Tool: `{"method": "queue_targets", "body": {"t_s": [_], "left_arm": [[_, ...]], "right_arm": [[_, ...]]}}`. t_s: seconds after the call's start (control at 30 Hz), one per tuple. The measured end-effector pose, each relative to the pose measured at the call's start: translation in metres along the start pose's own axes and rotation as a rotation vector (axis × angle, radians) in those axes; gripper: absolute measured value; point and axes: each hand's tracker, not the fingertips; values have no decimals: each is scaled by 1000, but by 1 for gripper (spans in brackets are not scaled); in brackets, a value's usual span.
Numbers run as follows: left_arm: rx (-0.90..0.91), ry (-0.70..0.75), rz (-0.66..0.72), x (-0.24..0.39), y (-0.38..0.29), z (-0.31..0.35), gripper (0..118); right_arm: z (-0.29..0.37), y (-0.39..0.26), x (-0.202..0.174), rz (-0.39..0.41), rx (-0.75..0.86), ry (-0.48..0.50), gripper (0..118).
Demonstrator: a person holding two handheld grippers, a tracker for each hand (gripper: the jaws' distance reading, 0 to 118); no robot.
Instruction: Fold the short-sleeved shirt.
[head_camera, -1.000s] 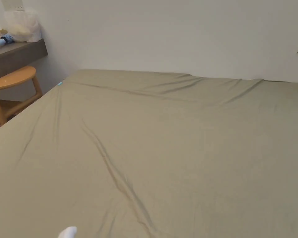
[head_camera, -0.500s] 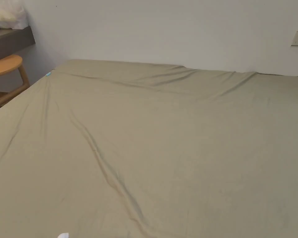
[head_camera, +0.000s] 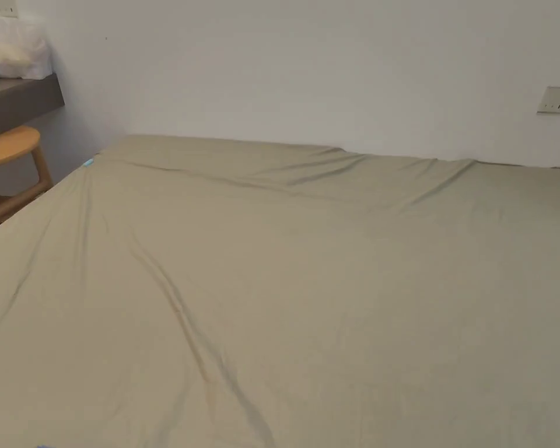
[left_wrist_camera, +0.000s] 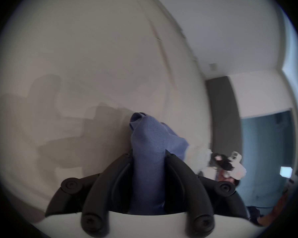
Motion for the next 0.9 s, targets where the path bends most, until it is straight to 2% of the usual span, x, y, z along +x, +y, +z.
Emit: {"method": "queue_targets", "body": {"t_s": [0.07, 0.13, 0.27, 0.33, 0.37, 0.4, 0.43, 0.47, 0.5, 0.53, 0.6, 0.77, 0.83, 0.9], "left_arm": [[-8, 218, 41, -11, 18, 31, 25], [39, 347, 42, -13, 28, 61, 25], [121, 467, 55, -8, 26, 89, 25], [136, 473, 75, -9, 19, 82, 25], [136, 473, 78, -7, 18, 78, 29], [140, 514, 65, -1, 14, 73, 39], [150, 564, 23, 9, 9, 68, 56], [169, 617, -56, 19, 3, 67, 86], [209, 589, -141, 26, 2, 72, 103], [268, 549, -176, 43, -6, 79, 110], [400, 448, -224, 82, -20, 96, 110], [942, 474, -404, 200, -86, 140, 110], [1086, 469, -449, 246, -129, 139, 110], [1175, 359, -435, 271, -158, 132, 110]], "right_arm": [[13, 2, 3, 10, 13, -23, 8], [26, 1, 7, 3, 38, -58, 8], [51, -6, 19, -24, 59, -104, 8], [61, -12, 25, -46, 80, -122, 8], [66, -15, 28, -73, 89, -123, 8], [69, -16, 31, -95, 93, -116, 8], [74, -17, 32, -109, 95, -111, 8], [79, -18, 33, -107, 98, -119, 8], [85, -17, 32, -87, 105, -132, 8], [96, -14, 30, -25, 151, -177, 8], [118, -3, 27, 31, 208, -259, 8], [185, 33, 15, 100, 445, -446, 8], [207, 46, 5, 132, 487, -483, 8], [228, 52, -4, 147, 565, -500, 8]]}}
